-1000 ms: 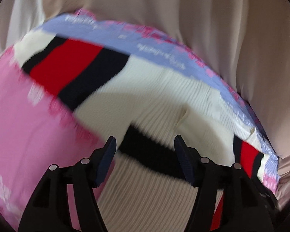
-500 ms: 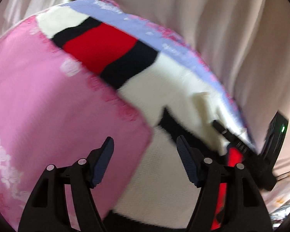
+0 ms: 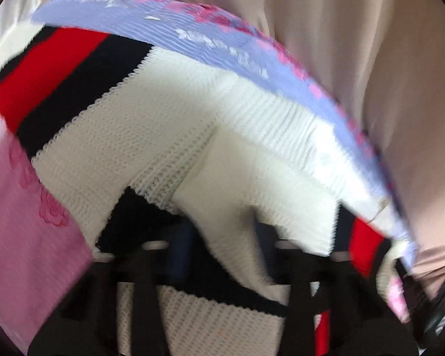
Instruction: Fold small clothes
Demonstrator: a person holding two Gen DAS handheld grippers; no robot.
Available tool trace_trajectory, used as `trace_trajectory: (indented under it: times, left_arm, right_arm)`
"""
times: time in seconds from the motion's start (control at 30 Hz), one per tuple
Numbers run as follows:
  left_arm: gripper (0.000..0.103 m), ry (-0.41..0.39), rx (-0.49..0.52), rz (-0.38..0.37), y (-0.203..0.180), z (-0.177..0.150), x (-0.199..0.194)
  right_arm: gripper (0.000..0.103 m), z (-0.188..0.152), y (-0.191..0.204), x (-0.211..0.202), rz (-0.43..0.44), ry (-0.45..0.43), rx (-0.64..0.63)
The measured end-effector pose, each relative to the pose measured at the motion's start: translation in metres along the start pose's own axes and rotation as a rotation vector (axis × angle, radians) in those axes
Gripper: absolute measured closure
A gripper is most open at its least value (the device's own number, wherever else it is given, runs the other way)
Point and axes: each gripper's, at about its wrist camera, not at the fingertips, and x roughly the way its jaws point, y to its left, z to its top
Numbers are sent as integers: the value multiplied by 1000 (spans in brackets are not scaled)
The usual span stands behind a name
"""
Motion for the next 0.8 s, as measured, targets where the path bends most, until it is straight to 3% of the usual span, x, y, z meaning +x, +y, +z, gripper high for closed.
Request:
trace_trajectory:
  times: [0.1,0.17,0.27,0.4,0.43,0.53,0.63,0.67,0.8]
  left_arm:
    - [92,-19,-2,18,-4,-1,2]
    - [93,-23,-1,28,-1,1,3]
    - [93,-32,15,35,0,-1,3]
    - [93,-52,28,57,2,-4,-1]
    - [92,-52,29,57,2,-3,-1]
    - [90,-37,18,24,5,-1,-4]
    - [88,-68,-39,-71,28,3,-30]
    - [86,-90,-50,-79,36,5,-40]
    - [52,-205,-142,-14,103,25,-81]
  right_arm:
    - [100,8,-17,19,23,64,-60]
    - [103,11,-37,34,-138,73,-127]
    - [103,22,-75,33,-65,65,27]
    - [103,13,-34,27,-133,50,-182]
    - [103,13,-37,33,-168,65,-181]
    - [103,16,-62,29,-139,74,-40]
    - [103,8,-33,-9,-98,15,-82]
    - [102,-2,-22,-26,-75,-6,-116]
    - [89,-68,4,-69,-64,1,-225]
